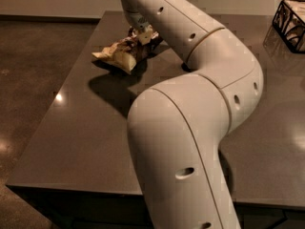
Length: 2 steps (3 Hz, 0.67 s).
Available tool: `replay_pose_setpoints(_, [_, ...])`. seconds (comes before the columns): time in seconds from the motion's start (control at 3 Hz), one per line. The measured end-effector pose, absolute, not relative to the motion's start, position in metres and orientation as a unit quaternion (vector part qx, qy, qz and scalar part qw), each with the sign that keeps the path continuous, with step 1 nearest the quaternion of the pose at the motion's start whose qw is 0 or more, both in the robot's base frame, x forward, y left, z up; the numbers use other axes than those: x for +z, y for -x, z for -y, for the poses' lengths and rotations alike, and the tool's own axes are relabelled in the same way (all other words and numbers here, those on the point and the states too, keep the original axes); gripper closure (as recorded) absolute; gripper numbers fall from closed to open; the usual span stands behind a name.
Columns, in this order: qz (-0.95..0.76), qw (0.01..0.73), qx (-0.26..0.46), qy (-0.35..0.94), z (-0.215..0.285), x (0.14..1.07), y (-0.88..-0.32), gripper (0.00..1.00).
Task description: Move brown chip bag near pepsi can
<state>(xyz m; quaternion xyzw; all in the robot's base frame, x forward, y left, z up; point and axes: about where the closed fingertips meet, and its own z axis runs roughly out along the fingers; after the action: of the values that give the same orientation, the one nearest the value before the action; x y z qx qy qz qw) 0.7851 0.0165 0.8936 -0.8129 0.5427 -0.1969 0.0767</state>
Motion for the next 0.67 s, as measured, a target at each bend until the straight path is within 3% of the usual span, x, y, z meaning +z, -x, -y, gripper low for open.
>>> replay_pose_setpoints(0.67, [-0.603,0.06,-0.2,0.77,0.051,0.898,-0.791,1.0])
